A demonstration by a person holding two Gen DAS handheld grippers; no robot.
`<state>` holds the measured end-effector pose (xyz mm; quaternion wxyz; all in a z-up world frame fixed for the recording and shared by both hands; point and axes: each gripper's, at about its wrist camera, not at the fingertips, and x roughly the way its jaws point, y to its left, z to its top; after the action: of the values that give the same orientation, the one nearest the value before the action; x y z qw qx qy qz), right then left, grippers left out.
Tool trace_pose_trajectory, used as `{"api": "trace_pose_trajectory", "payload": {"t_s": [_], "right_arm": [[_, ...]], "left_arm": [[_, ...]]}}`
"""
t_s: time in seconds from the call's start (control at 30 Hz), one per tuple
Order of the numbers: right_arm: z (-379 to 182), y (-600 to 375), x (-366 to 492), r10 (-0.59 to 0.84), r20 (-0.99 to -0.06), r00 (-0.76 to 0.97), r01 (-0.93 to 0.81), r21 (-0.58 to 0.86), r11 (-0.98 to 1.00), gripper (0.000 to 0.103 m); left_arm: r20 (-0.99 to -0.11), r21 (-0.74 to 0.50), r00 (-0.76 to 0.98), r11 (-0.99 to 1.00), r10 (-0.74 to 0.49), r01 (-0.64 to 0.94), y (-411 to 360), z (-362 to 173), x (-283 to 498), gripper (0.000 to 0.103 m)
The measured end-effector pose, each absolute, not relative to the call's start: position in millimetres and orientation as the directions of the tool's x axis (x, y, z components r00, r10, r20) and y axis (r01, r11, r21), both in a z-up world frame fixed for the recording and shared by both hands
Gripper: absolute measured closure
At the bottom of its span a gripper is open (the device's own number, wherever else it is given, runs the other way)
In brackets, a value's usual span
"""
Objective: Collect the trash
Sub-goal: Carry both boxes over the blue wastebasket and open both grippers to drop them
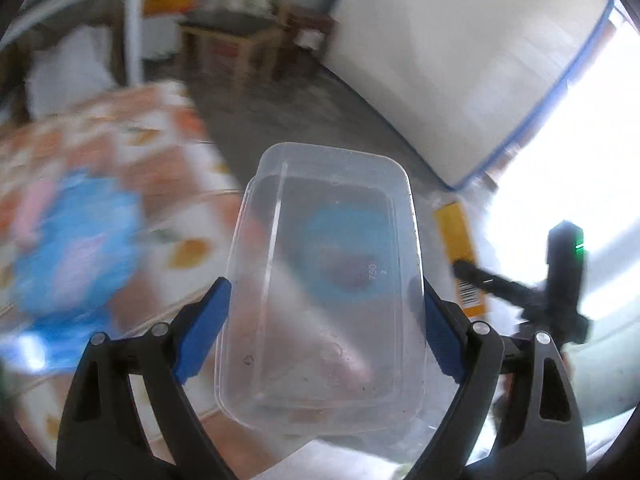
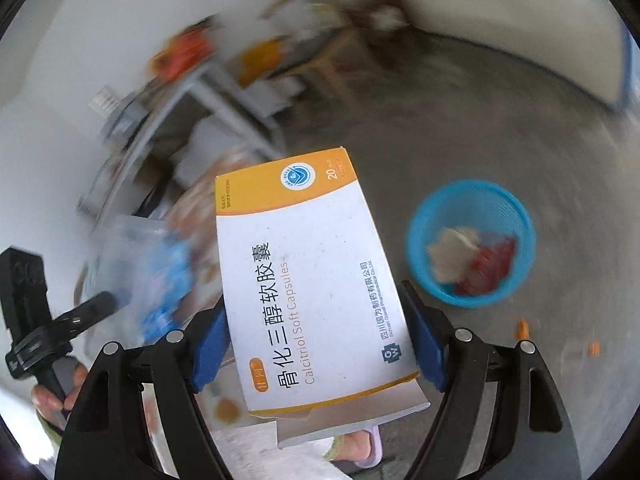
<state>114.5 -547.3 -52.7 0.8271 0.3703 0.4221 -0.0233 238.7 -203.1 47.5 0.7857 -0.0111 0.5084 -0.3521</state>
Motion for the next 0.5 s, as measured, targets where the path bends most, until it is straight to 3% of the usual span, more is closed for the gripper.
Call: {"api": "trace_pose_trajectory", "payload": {"t_s": [0.13,0.3,0.5], "right_arm": [[-109.7,-600.2,110.7,0.283,-0.739,0.612,0.493,0.636,0.594,0.027],[-174.5,-634.8,123.1,0.329,-0.750,0.574,0.597,0.658,0.459,0.027],[-221.9,-664.8,158.7,0.323,-0.770,0.551,0.648,0.638,0.415,0.026]], "left_arm": [[-0.832,-0.430,0.084,0.733,-0.548,0.527,-276.2,4.3,267.3,0.017],[-0.888,-0.377,0.028,0.763,-0.458,0.525,-343.5,-49.4,289.9,0.017],[-0.888,-0.412,-0.028,0.769,-0.458,0.489,-396.5,-81.0,310.7,0.016]]}}
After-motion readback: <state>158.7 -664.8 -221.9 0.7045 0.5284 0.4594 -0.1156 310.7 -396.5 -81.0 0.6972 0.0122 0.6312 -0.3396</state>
